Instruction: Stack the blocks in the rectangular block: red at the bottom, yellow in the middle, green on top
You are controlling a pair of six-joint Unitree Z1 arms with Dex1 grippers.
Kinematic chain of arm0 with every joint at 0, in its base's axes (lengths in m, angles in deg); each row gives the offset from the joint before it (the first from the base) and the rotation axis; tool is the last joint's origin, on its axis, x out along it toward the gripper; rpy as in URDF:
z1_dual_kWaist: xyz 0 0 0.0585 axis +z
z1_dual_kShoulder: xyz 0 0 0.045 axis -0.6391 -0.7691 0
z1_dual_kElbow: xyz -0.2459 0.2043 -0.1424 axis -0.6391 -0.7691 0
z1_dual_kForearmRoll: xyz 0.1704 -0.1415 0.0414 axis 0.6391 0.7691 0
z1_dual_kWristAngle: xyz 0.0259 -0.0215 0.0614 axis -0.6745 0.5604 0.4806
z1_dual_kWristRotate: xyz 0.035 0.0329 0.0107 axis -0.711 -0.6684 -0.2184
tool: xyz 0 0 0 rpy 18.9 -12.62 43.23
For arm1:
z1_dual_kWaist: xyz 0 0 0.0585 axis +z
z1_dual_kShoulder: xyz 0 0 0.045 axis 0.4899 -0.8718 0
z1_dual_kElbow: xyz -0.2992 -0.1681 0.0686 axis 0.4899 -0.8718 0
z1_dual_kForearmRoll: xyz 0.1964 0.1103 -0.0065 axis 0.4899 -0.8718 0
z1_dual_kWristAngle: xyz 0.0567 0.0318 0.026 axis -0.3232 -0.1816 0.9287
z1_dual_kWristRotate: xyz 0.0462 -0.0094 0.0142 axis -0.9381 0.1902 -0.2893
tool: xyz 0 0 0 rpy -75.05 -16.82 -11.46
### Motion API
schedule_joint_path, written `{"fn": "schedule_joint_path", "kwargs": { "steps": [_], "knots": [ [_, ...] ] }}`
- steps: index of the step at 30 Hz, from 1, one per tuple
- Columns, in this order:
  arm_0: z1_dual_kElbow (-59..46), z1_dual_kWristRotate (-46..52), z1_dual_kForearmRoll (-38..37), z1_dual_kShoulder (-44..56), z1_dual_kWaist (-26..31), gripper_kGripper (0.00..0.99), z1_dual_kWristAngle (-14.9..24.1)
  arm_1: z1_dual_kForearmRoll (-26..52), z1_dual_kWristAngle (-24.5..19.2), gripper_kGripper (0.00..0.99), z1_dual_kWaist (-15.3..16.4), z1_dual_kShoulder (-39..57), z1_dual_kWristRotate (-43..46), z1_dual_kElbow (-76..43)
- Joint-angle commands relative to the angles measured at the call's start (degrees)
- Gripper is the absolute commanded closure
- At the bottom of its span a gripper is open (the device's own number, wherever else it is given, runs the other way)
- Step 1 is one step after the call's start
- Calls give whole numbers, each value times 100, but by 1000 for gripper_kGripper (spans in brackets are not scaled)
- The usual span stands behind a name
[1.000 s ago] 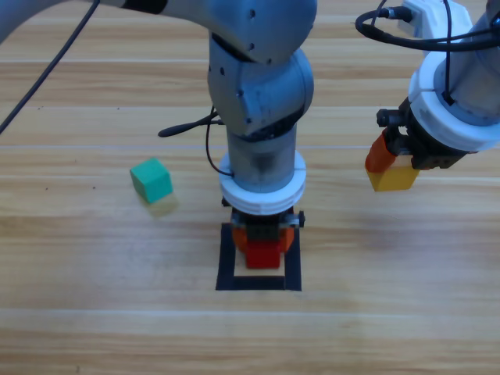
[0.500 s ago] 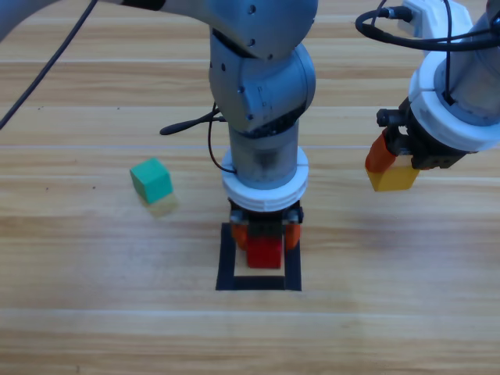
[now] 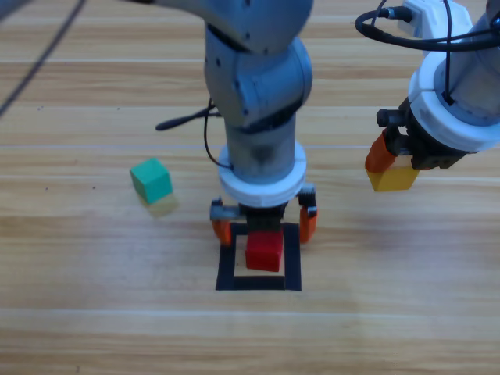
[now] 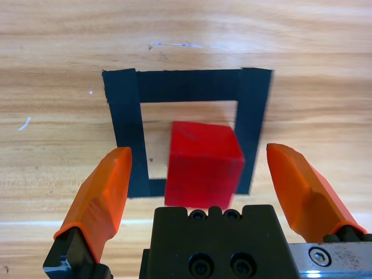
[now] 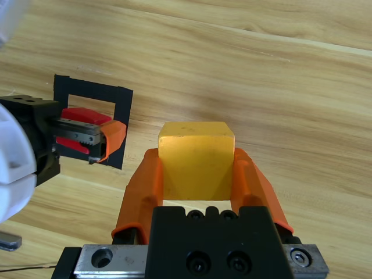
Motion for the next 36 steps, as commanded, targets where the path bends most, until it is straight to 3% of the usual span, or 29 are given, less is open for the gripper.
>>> {"fn": "schedule_joint_path", "kwargs": {
  "steps": [1,4,7,12,18,20,23,26,27,36],
  "knots": [
    [631,6,425,683,83,0,229,-42,-80,969,162,-257,-33,-56],
    [1423,-64,1163,1026,188,0,449,-51,-89,969,198,-318,-103,14],
    [1273,-363,1330,1615,671,0,492,-499,-89,969,303,-635,-376,480],
    [438,-1303,1286,2116,1612,0,765,-1835,-150,969,716,-1496,-1017,1886],
    [-652,-2472,645,2968,2350,2,941,-1932,8,970,1103,-1883,-1501,2414],
    [-1144,-3008,179,3355,2526,2,774,-2169,17,970,1182,-2138,-1580,2827],
    [-2093,-3878,-665,3961,2913,4,229,-2574,61,970,1226,-2551,-1659,3486],
    [-2823,-4098,-1157,4260,3765,0,-1063,-2609,78,970,1243,-2682,-1668,3644],
    [-2840,-4256,-1148,4260,3871,0,-1239,-2609,96,970,1243,-2726,-1677,3688],
    [-2823,-4678,-1148,4234,3827,0,-1371,-2609,175,970,1243,-3104,-1668,3987]
  ]
}}
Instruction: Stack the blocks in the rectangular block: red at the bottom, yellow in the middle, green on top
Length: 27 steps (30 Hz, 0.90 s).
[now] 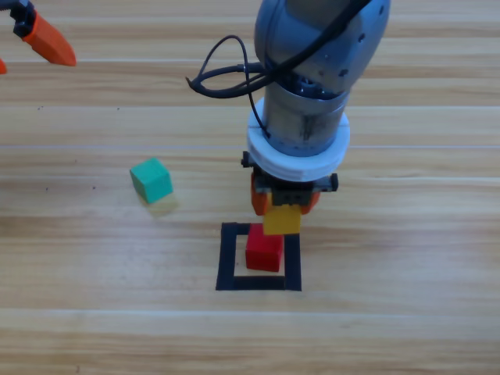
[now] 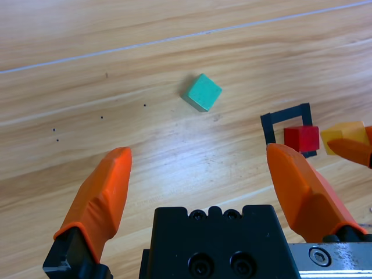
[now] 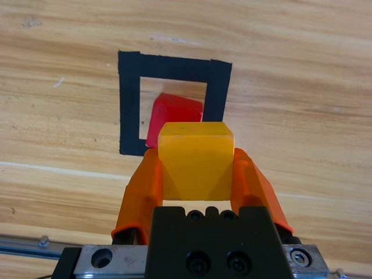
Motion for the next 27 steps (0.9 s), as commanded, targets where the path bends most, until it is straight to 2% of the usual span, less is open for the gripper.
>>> {"fn": "schedule_joint_path", "kwargs": {
  "steps": [1,4,10,27],
  "knots": [
    [-73,-147,-74,-40,44,0,-66,-58,134,970,155,-577,-28,198],
    [-310,-121,-435,74,-97,1,-57,-58,151,970,155,-604,-28,242],
    [-424,170,-566,109,-141,0,-207,-58,186,970,181,-656,-81,277],
    [-846,319,-927,215,-246,1,-119,-58,46,969,287,-806,-389,426]
  ]
}}
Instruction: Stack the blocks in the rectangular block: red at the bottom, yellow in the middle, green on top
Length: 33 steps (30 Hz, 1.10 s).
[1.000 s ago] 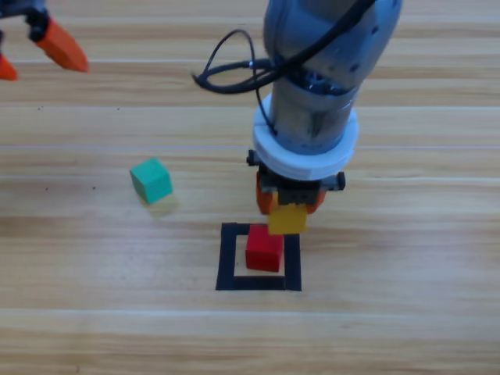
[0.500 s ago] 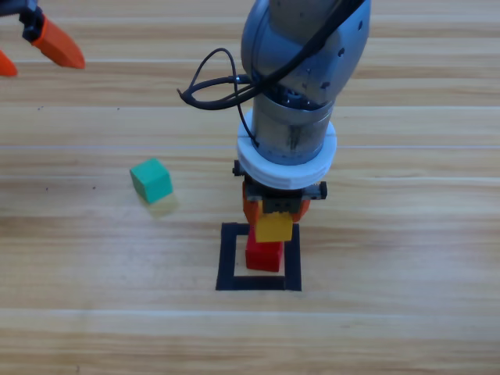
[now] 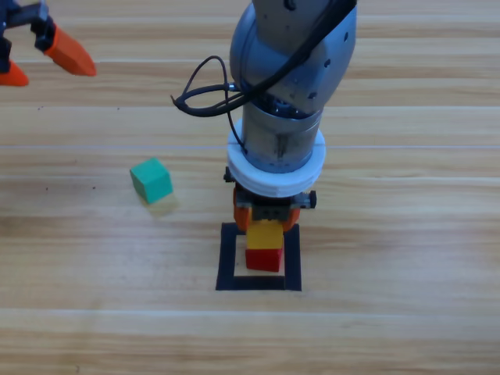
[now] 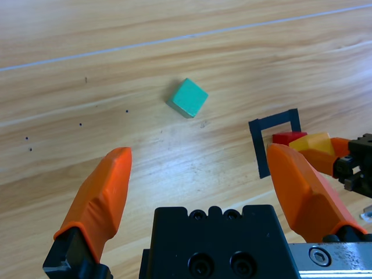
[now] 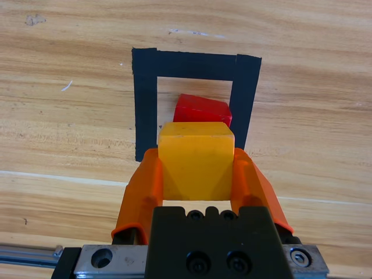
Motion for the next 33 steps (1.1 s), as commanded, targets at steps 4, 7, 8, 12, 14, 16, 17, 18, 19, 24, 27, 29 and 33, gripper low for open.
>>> {"fn": "schedule_joint_path", "kwargs": {
  "steps": [4,7,8,12,14,16,17,18,19,24,27,29,33],
  "knots": [
    [-206,34,-121,123,-96,1,14,-56,-149,969,224,-412,-99,66],
    [-277,34,-191,149,-96,1,22,-56,-219,969,224,-429,-117,75],
    [-312,34,-218,167,-96,1,22,-47,-245,969,224,-438,-117,75],
    [-444,42,-350,167,-96,2,31,-56,-333,969,224,-447,-126,75],
    [-496,42,-402,176,-96,2,22,-56,-359,969,224,-465,-126,75],
    [-532,60,-438,176,-96,2,22,-56,-368,969,224,-473,-126,84],
    [-549,60,-455,176,-96,2,22,-56,-359,969,224,-482,-126,84],
    [-575,69,-482,185,-96,2,22,-56,-359,969,224,-491,-126,92],
    [-575,69,-499,185,-105,2,22,-56,-359,969,224,-500,-126,101],
    [-663,78,-569,220,-114,2,14,-56,-359,969,224,-552,-126,128],
    [-690,78,-587,211,-114,2,22,-56,-359,969,224,-579,-126,145],
    [-690,78,-587,211,-114,2,31,-47,-359,969,224,-579,-126,145],
    [-725,78,-613,211,-114,2,31,-56,-368,969,224,-588,-126,145]
  ]
}}
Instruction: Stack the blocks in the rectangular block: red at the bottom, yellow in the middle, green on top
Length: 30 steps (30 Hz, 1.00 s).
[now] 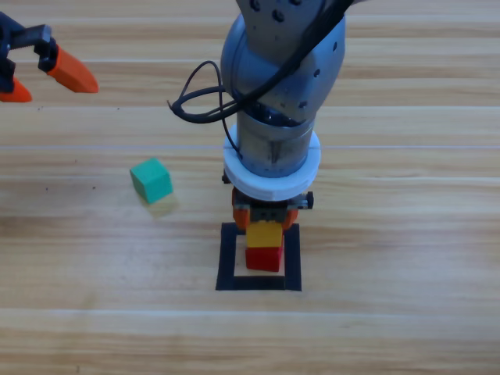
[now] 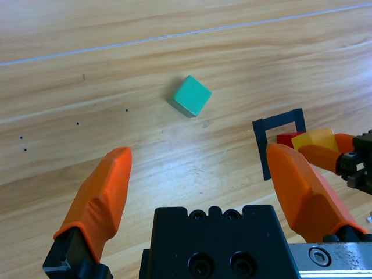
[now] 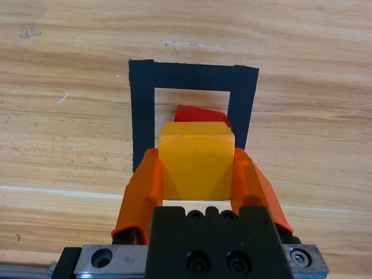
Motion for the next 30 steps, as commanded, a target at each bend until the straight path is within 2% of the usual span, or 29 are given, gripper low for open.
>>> {"fn": "schedule_joint_path", "kwargs": {
  "steps": [1,7,8,10,11,12,13,14,15,19,24,26,28,30],
  "knots": [
    [-172,40,-107,104,-111,2,21,-56,-116,969,155,-477,-64,52],
    [-251,49,-177,104,-119,2,21,-56,-125,967,155,-486,-64,52],
    [-259,49,-186,104,-119,2,21,-56,-107,927,155,-495,-64,52],
    [-277,58,-194,104,-119,2,21,-47,-72,775,155,-530,-29,79],
    [-277,58,-194,104,-128,2,30,-47,-64,663,155,-539,-38,88],
    [-286,58,-203,113,-128,2,30,-56,-55,481,155,-539,-38,61],
    [-303,58,-221,113,-128,2,30,-47,-55,363,155,-547,-38,52],
    [-321,58,-230,113,-128,2,30,-56,-64,156,155,-547,-29,61],
    [-330,58,-247,113,-128,1,30,-56,-64,11,155,-530,-12,61],
    [-347,67,-274,113,-128,2,30,-56,-116,0,182,-266,85,17],
    [-356,260,-353,148,-154,2,91,-56,-617,0,419,613,419,-27],
    [-356,585,-467,157,-190,2,206,-47,-679,0,428,973,639,-79],
    [-268,1069,-502,43,-198,1,267,155,-688,0,428,1456,1087,-308],
    [-84,1605,-458,-177,-242,0,320,814,-565,0,358,2133,1667,-1029]
  ]
}}
